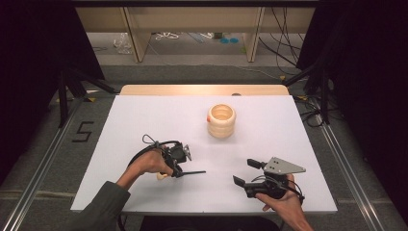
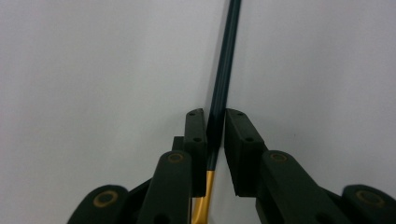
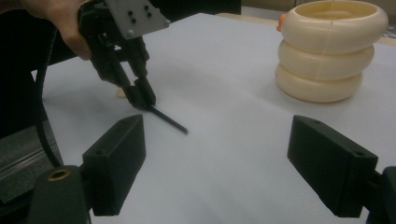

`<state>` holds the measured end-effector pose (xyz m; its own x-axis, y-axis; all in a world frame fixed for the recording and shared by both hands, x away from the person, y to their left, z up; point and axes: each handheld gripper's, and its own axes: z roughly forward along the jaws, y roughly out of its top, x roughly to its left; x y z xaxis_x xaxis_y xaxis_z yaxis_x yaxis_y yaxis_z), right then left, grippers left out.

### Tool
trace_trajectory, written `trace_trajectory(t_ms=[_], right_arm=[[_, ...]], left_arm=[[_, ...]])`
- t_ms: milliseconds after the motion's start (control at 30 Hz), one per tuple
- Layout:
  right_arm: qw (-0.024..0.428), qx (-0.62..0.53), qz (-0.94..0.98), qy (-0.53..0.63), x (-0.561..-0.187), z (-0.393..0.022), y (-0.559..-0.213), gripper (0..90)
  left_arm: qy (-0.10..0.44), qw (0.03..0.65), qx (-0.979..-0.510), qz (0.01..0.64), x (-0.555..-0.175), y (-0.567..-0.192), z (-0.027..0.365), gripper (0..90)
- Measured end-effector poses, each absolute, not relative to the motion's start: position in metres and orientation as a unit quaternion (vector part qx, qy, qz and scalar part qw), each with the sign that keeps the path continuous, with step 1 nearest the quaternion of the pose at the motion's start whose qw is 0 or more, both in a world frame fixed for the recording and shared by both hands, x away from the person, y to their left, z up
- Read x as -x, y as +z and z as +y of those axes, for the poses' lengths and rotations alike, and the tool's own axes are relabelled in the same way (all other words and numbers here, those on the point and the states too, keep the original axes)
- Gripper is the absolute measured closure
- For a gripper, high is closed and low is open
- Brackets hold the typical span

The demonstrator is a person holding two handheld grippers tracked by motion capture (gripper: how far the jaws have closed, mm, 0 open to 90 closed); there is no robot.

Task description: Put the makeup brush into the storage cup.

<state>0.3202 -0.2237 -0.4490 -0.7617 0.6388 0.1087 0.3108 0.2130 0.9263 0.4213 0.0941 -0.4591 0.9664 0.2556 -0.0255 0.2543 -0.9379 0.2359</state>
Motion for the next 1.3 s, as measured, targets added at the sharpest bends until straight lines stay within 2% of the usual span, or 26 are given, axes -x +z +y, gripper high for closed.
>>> trace_trajectory(t_ms=[167,733,1300], right_arm=[[0.15,-0.309,0.766,0.544,-0.32,-0.224,-0.449,20.5],[0.147,-0.306,0.769,0.542,-0.32,-0.222,-0.45,20.8],[0.163,-0.284,0.785,0.526,-0.316,-0.218,-0.445,20.8]], left_arm=[[-0.002,0.121,-0.984,0.133,-0.423,-0.459,0.095,83.0],[-0.007,0.118,-0.984,0.131,-0.425,-0.458,0.093,83.2],[-0.011,0.157,-0.98,0.123,-0.418,-0.433,0.082,83.3]])
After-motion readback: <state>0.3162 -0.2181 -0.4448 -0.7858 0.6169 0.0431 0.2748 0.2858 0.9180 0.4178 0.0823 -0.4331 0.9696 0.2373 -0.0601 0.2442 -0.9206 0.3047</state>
